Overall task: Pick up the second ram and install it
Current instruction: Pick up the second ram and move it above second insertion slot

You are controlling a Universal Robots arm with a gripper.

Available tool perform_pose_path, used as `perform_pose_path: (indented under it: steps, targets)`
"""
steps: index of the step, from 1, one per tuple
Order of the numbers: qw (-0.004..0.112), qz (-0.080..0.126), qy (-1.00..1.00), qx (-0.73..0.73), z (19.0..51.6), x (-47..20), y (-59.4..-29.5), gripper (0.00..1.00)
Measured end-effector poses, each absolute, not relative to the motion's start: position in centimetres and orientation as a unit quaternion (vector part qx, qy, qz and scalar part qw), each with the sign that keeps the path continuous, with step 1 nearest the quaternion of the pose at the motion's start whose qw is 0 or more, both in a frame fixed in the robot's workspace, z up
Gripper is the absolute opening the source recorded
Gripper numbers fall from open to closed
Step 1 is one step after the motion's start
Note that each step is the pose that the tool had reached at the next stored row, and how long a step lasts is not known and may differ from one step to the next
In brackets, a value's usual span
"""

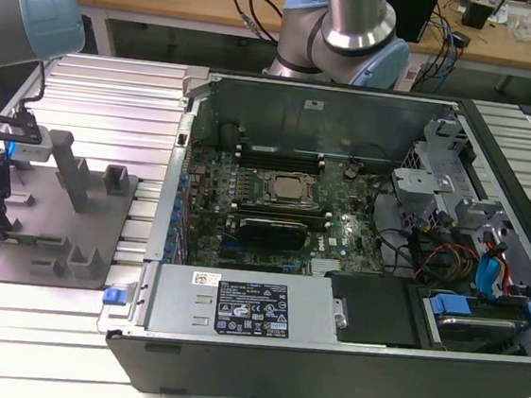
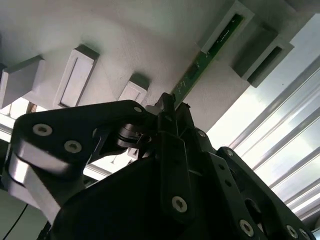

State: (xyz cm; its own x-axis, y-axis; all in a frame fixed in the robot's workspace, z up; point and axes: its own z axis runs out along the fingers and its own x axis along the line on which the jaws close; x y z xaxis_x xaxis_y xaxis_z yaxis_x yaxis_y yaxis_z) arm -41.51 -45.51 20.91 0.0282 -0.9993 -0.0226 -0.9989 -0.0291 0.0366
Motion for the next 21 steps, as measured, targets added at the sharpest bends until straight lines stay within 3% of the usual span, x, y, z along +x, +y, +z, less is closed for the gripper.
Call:
perform_pose_path:
  steps: [4,5,14,21]
  targets:
    - [0.005,-0.021,-0.697,0.717,21.0,-41.5,-45.5,0.18]
    - [0.005,-0.021,-0.697,0.717,21.0,-41.5,-45.5,0.10]
    - [0.005,-0.021,-0.704,0.710,21.1,-41.5,-45.5,0.09]
    - [0.006,-0.020,-0.704,0.710,25.8,-41.5,-45.5,0.09]
